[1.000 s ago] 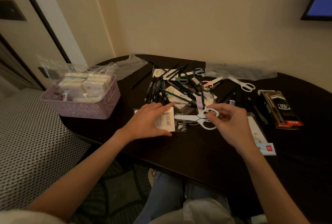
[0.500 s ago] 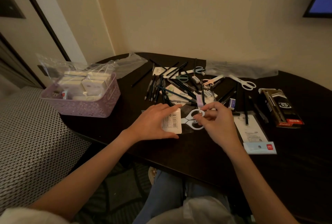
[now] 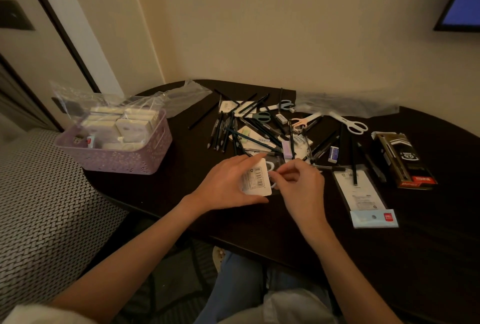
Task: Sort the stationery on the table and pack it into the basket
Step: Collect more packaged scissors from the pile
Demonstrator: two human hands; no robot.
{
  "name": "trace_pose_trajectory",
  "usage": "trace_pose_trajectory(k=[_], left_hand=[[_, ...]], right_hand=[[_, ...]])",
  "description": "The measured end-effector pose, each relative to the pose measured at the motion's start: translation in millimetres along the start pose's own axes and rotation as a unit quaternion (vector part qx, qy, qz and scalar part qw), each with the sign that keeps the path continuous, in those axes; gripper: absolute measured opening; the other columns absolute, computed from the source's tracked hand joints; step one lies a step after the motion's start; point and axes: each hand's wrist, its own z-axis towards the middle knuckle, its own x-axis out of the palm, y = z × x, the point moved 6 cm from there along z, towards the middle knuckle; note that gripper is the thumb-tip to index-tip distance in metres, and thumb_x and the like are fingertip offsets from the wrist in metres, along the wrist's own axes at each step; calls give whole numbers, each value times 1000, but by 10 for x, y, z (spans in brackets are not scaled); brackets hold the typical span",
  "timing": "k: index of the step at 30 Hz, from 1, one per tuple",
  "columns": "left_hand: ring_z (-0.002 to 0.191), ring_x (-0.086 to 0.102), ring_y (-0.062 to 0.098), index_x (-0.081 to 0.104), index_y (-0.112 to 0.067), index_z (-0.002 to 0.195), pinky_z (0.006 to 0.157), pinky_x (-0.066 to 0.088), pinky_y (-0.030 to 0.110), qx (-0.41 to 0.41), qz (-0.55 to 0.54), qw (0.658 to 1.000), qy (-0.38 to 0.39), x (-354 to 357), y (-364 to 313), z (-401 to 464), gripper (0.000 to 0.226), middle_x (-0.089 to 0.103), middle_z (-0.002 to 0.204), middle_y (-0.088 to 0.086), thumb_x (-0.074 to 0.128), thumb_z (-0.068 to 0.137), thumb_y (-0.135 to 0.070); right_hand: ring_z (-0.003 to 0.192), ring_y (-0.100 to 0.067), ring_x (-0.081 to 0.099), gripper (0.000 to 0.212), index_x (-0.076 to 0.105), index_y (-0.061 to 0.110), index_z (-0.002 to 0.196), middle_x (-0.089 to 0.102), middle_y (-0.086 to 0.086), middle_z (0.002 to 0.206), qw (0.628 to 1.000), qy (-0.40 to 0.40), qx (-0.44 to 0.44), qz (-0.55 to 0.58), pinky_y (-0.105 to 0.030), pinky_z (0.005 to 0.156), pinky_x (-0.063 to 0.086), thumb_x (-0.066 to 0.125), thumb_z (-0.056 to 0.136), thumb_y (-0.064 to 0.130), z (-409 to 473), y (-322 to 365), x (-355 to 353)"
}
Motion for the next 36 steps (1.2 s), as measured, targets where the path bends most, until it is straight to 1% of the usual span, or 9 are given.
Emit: trace_pose_trajectory(k=[4,8,12,16,20,23,26,30,36], left_hand=[[106,51,6,26,-31,149,87,48,30,-13,-11,1000,-15,22,28,13,94,55,121,-8,70,72,-63],[104,53,8,26,-30,149,84,51,34,-19,-11,1000,-21,55,76,12,94,56,118,-6,70,73,-63],[105,51,7,26,-30,150,87,48,32,-17,-8,1000,-8,58,103,10,94,55,119,-6,71,74,-60],[107,45,9,27,-27,149,96,39,33,-24,-20,995,94,109,188,34,93,51,119,-7,76,73,-46],[122,39,14,21,-25,150,108,27,35,-51,-26,978,202,156,274,35,97,45,136,-3,79,74,-31],[129,34,17,9,-25,152,110,21,30,-78,-48,961,261,168,307,16,105,39,143,0,80,74,-23],[133,30,18,-2,-26,152,110,15,28,-91,-59,948,300,195,362,-43,113,38,144,-3,80,75,-23],[140,22,16,-9,-30,152,119,-3,46,-81,-38,944,318,227,419,-126,118,38,146,-9,79,73,-28],[146,10,19,5,-30,154,118,-3,54,-114,61,954,271,115,527,-383,102,21,157,-2,73,78,-28]], right_hand=[[82,1,63,13,66,17,97,66,8,92,999,31,-29,-17,-12,68,52,69,86,11,-30,40,54],[104,-4,60,32,61,21,108,61,5,109,992,83,-64,-68,-20,88,51,60,86,-1,-40,13,127],[109,-2,53,35,60,20,108,66,11,98,991,92,-82,-43,-4,85,35,56,85,-6,-43,14,78],[110,-2,47,40,59,29,106,57,8,111,996,38,-78,-11,-16,92,42,57,86,-6,47,-112,-112],[116,0,46,59,51,40,111,41,11,126,972,186,-140,-38,-15,91,47,63,81,-10,108,-217,-3],[123,-3,41,53,54,40,112,36,11,131,948,247,-175,-102,-19,97,45,73,79,4,68,-314,157],[122,-2,40,38,64,31,110,39,9,132,939,237,-216,-122,-25,100,45,76,79,14,21,-349,263],[117,-10,48,15,74,25,93,54,6,127,911,221,-318,-143,-31,94,48,76,79,19,-15,-208,330],[124,-7,48,6,73,22,90,65,10,121,868,308,-350,-170,-29,103,41,71,84,20,-106,-87,516]])
